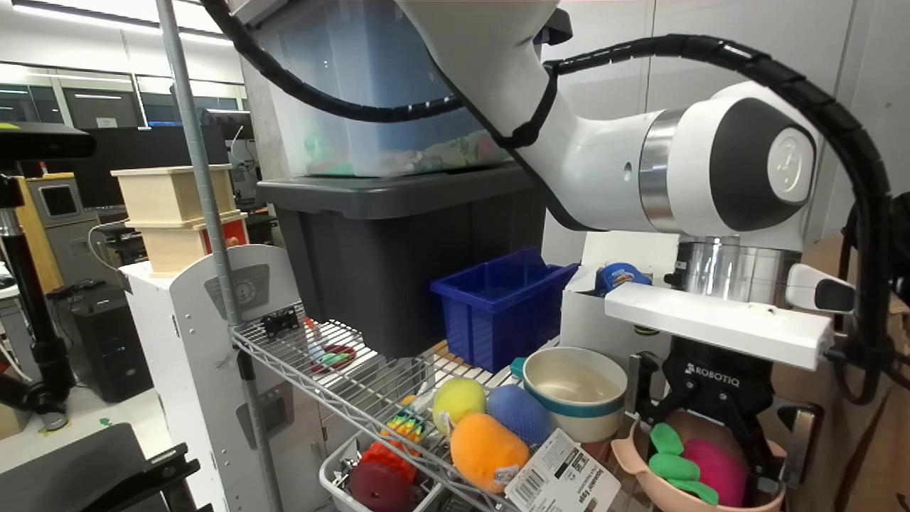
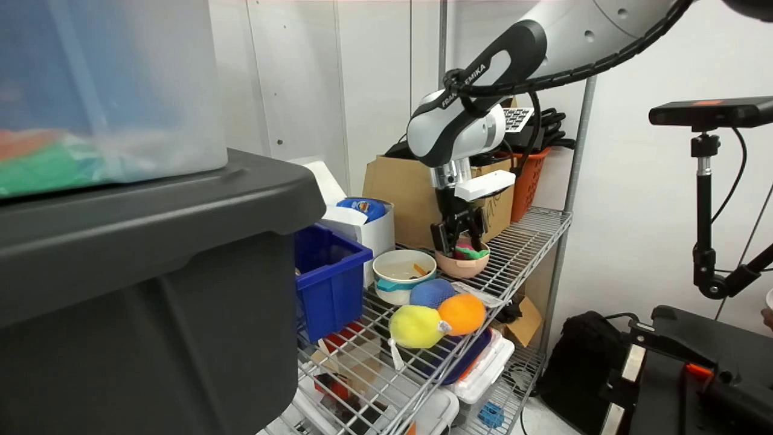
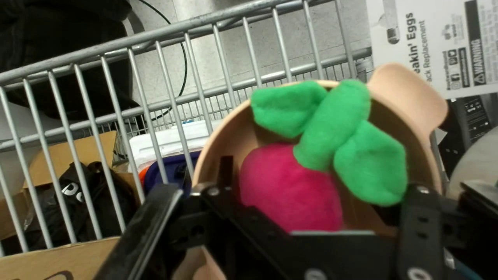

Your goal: Move the pink plushie from the peach bowl to the blue bowl

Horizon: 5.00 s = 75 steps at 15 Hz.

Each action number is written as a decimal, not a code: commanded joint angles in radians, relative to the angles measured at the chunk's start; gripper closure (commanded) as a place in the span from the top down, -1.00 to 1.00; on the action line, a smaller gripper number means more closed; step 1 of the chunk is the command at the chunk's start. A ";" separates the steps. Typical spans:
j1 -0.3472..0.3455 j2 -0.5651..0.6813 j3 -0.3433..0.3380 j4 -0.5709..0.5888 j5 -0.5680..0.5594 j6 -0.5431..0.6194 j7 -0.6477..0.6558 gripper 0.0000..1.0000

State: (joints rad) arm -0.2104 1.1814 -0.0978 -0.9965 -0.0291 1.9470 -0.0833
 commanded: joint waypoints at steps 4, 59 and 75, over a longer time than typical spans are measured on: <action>-0.007 0.024 0.006 0.072 0.003 -0.039 0.001 -0.43; 0.268 -0.540 0.119 -0.473 0.039 0.142 0.157 -0.93; 0.283 -0.438 0.079 -0.410 0.020 0.352 0.248 0.35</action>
State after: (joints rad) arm 0.0672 0.7531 -0.0078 -1.4299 -0.0096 2.3125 0.1409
